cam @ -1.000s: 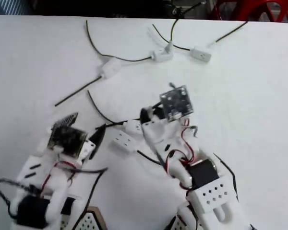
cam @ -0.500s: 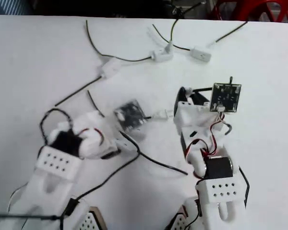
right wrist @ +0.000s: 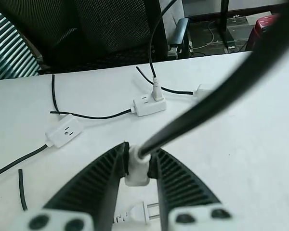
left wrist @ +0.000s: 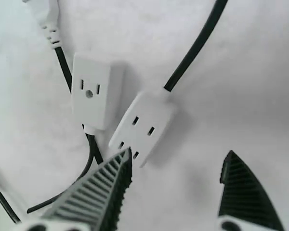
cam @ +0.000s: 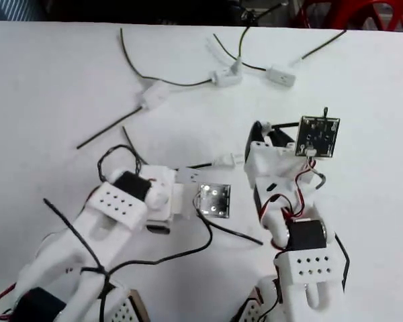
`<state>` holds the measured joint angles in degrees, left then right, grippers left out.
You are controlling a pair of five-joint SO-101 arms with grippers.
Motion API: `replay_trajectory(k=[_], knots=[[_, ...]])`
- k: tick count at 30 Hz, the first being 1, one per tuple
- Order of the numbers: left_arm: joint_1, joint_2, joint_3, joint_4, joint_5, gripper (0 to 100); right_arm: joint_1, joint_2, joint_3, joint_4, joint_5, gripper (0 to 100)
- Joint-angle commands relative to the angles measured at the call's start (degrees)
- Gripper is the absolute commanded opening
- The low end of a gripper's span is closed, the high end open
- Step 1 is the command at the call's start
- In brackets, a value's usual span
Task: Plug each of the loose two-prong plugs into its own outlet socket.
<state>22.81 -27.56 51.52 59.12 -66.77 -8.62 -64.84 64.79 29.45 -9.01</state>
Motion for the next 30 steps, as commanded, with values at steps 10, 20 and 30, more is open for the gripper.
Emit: replay_trajectory(k=[10, 20, 30], knots=[[1.0, 9.8, -2.5, -8.8, -1.9, 30, 0.5, -0.5, -0.4, -0.7, -0.2, 1.7], [0.1, 10.6, -4.0, -8.7, 1.6, 23, 0.5, -0.5, -0.4, -0.7, -0.2, 1.7], [-1.9, 11.2, -8.1, -9.6, 7.4, 31, 0.5, -0.5, -0.1, -0.6, -0.2, 1.7]])
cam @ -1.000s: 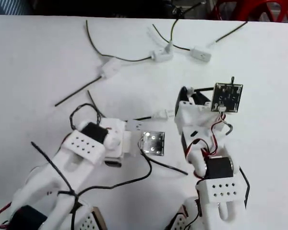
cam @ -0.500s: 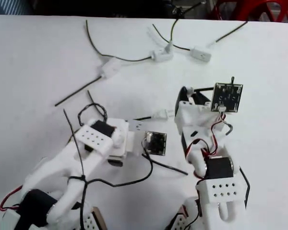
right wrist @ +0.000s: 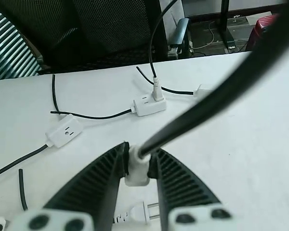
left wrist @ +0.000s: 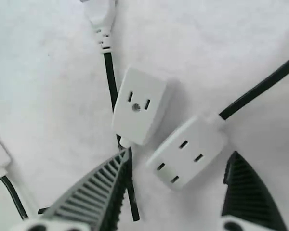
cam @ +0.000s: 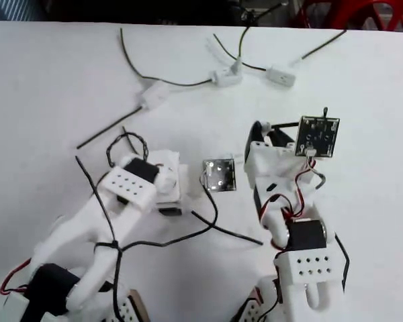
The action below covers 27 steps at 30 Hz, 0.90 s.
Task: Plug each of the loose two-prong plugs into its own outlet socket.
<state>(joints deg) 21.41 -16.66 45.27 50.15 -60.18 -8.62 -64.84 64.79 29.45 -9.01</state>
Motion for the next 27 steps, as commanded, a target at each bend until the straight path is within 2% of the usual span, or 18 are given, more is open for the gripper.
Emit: replay_trajectory(k=[1, 4, 8, 12, 20, 23, 27], knots=[[-0.7, 1.0, -1.8, -0.6, 0.3, 31, 0.5, -0.5, 0.1, -0.6, -0.2, 1.7], [-1.0, 4.4, -1.4, -0.6, -4.0, 31, 0.5, -0.5, 0.2, -0.7, -0.1, 1.7], [-1.6, 10.8, -4.1, -0.4, -4.4, 31, 0.5, -0.5, 0.2, -0.7, -0.1, 1.7], [-1.3, 13.8, -8.7, 5.4, -4.4, 31, 0.5, -0.5, 0.2, -0.7, -0.1, 1.7], [0.1, 13.9, -9.6, 13.7, -4.2, 19, 0.5, -0.5, 0.2, -0.7, -0.1, 1.7], [0.1, 13.9, -9.7, 14.0, 2.8, 18, 0.5, -0.5, 0.2, -0.7, -0.1, 1.7], [0.1, 13.9, -11.5, 13.9, 21.1, 25, 0.5, -0.5, 0.2, -0.7, -0.1, 1.7]])
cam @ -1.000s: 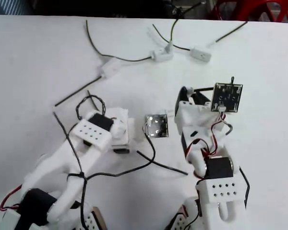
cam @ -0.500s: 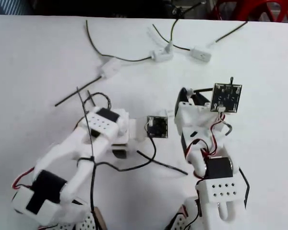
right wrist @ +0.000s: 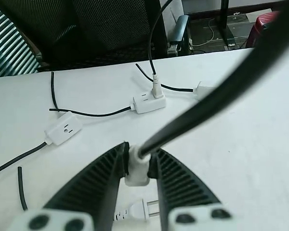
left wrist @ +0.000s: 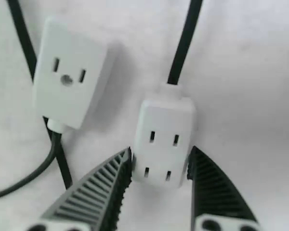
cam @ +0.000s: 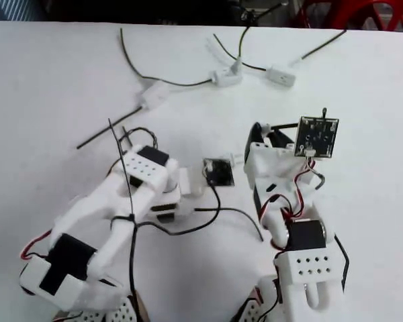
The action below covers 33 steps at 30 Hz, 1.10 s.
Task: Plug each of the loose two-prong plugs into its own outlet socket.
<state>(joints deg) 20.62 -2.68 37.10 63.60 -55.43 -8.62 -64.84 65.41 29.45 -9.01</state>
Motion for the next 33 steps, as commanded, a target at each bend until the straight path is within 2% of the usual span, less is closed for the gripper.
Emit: replay_trajectory(k=[1, 5, 9, 11, 17, 20, 27, 33], knots=[[0.9, 0.0, -3.7, 0.4, 20.7, 28, 0.5, -0.5, -0.4, -0.7, -0.2, 1.7], [1.0, 0.0, -6.3, 0.1, 34.5, 33, 0.5, -0.5, -0.4, -0.7, -0.4, 1.7], [1.0, 0.3, -8.4, 0.4, 41.9, 33, 0.5, -0.5, -0.4, -0.6, -0.4, 1.7], [1.0, 0.1, -8.1, 0.6, 38.8, 33, 0.5, -0.5, -0.4, -0.6, -0.4, 1.7], [-1.4, -0.1, -8.4, 6.1, 12.4, 33, 0.5, -0.5, -0.4, -0.6, -0.4, 1.7], [-3.6, -0.1, -8.4, 4.7, 5.0, 33, 0.5, -0.5, -0.4, -0.6, -0.4, 1.7], [-3.7, 0.5, -5.8, 2.5, -5.5, 33, 0.5, -0.5, -0.4, -0.6, -0.4, 1.7], [-3.5, 0.5, -0.4, -6.7, -4.5, 31, 0.5, -0.5, -0.4, -0.6, -0.3, 1.7]])
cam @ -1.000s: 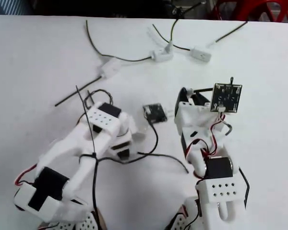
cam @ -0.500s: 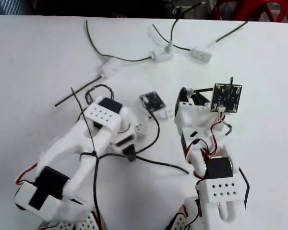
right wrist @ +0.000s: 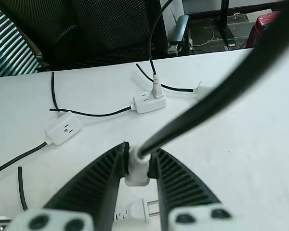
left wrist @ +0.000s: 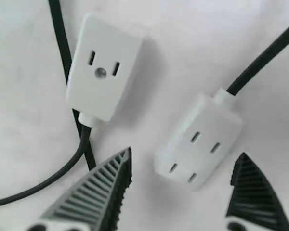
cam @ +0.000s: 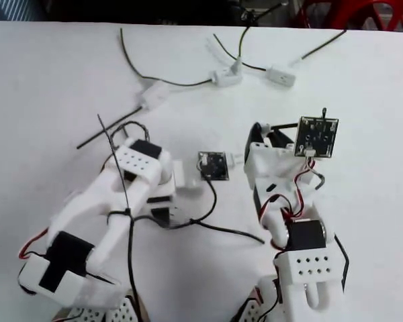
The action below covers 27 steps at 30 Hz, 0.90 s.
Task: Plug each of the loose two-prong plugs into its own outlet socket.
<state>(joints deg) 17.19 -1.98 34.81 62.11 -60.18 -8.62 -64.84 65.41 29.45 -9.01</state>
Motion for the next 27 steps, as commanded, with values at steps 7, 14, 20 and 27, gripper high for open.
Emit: replay_trajectory(k=[7, 14, 20, 27], knots=[[3.3, -0.2, 3.0, -4.5, 3.2, 14, 0.5, -0.5, -0.4, -0.6, -0.2, 1.7], [7.3, -0.7, 2.4, -2.5, 20.2, 9, 0.5, -0.5, -0.4, -0.6, -0.2, 1.7], [12.2, -0.7, 2.3, -2.4, 39.9, 15, 0.5, -0.5, -0.4, -0.6, -0.2, 1.7], [10.8, -0.7, -5.8, 7.0, 46.1, 34, 0.6, -0.5, -0.4, -0.5, -0.3, 1.7]])
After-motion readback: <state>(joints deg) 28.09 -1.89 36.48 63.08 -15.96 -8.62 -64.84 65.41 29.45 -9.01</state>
